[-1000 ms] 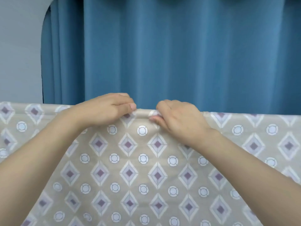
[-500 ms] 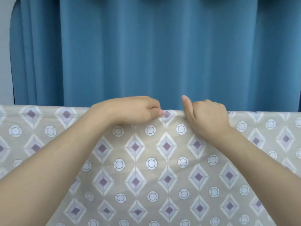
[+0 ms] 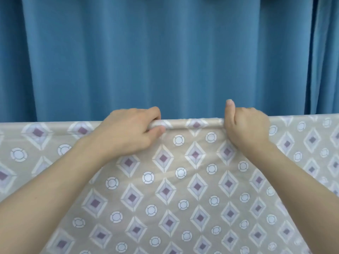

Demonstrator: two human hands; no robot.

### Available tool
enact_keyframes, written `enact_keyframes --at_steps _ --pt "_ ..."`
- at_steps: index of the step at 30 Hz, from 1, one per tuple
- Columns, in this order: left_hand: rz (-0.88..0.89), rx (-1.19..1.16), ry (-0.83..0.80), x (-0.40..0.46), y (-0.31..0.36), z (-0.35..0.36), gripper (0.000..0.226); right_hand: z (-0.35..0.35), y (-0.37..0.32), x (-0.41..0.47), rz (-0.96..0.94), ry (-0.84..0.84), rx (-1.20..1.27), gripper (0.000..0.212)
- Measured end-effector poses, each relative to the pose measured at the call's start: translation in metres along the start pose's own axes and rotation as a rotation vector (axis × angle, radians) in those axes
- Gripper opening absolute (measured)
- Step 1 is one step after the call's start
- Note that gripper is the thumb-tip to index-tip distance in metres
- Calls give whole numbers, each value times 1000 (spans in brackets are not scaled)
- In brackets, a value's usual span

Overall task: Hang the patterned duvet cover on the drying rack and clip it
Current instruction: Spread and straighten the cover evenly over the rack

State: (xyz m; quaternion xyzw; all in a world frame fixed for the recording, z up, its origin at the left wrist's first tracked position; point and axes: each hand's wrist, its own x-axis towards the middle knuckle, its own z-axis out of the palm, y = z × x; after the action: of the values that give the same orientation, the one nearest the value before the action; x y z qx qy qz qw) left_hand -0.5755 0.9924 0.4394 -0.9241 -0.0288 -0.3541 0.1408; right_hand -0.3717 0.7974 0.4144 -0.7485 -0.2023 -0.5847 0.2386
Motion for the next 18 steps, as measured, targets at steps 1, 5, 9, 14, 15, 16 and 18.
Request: enact_keyframes --at_steps 1,5,9,14,15,16,18 --pt "-52 -18 -82 11 8 0 29 2 0 -4 -57 59 12 57" --pt "-5 -117 -216 49 47 9 39 15 4 -19 -154 191 84 49" --pt "151 113 84 44 59 31 29 19 15 -31 -163 234 204 49" --pt "237 146 375 30 52 44 21 1 66 1 -173 126 113 68" --pt "237 143 383 30 51 45 19 -3 78 9 -96 16 52 80" --pt "233 130 371 31 51 45 14 -7 87 16 -9 -103 -1 84" --pt "195 76 310 32 59 40 6 -4 104 18 72 -221 -88 72"
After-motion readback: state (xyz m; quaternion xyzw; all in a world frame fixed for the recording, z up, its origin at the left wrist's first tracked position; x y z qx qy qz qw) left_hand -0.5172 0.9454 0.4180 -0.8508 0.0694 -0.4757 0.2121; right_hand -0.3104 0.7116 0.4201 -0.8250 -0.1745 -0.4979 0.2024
